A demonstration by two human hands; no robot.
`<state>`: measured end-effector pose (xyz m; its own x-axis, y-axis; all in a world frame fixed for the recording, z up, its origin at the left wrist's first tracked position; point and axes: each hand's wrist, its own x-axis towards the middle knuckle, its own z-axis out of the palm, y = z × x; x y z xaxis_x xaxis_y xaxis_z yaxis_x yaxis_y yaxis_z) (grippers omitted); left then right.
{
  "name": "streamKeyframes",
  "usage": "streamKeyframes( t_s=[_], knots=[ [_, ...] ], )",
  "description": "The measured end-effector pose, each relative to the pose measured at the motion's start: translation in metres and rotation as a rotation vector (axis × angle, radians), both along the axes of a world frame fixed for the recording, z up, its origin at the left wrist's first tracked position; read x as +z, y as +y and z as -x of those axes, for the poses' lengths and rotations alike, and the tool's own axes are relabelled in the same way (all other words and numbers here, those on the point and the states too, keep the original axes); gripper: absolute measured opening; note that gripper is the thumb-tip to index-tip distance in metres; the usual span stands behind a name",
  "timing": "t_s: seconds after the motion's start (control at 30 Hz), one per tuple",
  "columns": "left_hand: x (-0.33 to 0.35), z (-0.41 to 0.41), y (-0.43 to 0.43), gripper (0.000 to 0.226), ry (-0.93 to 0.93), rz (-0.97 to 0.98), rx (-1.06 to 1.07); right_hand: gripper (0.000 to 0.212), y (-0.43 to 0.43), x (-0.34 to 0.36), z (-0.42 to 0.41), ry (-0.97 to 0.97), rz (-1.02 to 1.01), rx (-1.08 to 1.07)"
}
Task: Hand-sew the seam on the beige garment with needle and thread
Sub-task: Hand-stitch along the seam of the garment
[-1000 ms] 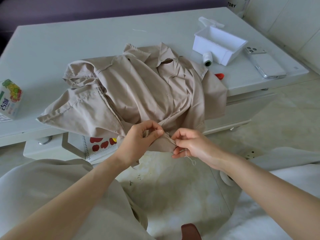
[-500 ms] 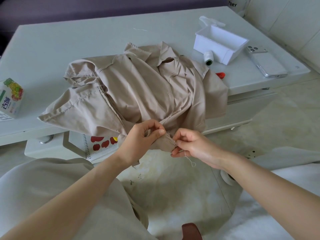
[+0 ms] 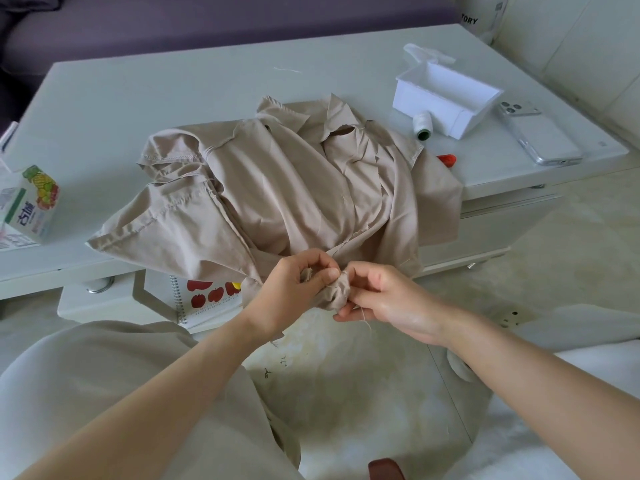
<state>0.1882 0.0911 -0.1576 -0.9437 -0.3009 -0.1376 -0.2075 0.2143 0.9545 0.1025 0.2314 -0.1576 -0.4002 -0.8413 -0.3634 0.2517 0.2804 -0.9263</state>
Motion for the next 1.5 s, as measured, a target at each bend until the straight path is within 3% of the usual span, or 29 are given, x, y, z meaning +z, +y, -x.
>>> streamKeyframes(
  t_s=[0.2, 0.43, 0.8, 1.13, 1.4, 1.5],
  knots=[
    [0.002, 0.000, -0.002, 0.018, -0.004, -0.017, 0.025, 0.017, 0.000, -0.001, 0.004, -0.133, 0.047, -0.090],
    [0.006, -0.001, -0.008, 0.030, -0.126, -0.262, 0.014, 0.018, -0.001, 0.000, 0.004, -0.197, 0.055, -0.142],
    [0.010, -0.003, -0.012, 0.017, -0.191, -0.361, 0.041, 0.014, -0.008, 0.003, 0.005, -0.167, 0.048, -0.145],
    [0.003, -0.001, -0.010, 0.019, -0.126, -0.388, 0.093, 0.017, -0.014, 0.008, 0.009, -0.041, -0.038, -0.318],
    [-0.003, 0.000, -0.009, 0.021, -0.122, -0.429, 0.114, 0.013, -0.017, 0.012, 0.006, 0.342, -0.150, -0.261],
    [-0.004, 0.003, -0.012, 0.026, -0.110, -0.476, 0.146, 0.015, -0.019, 0.014, 0.007, 0.280, -0.129, -0.308]
  ],
)
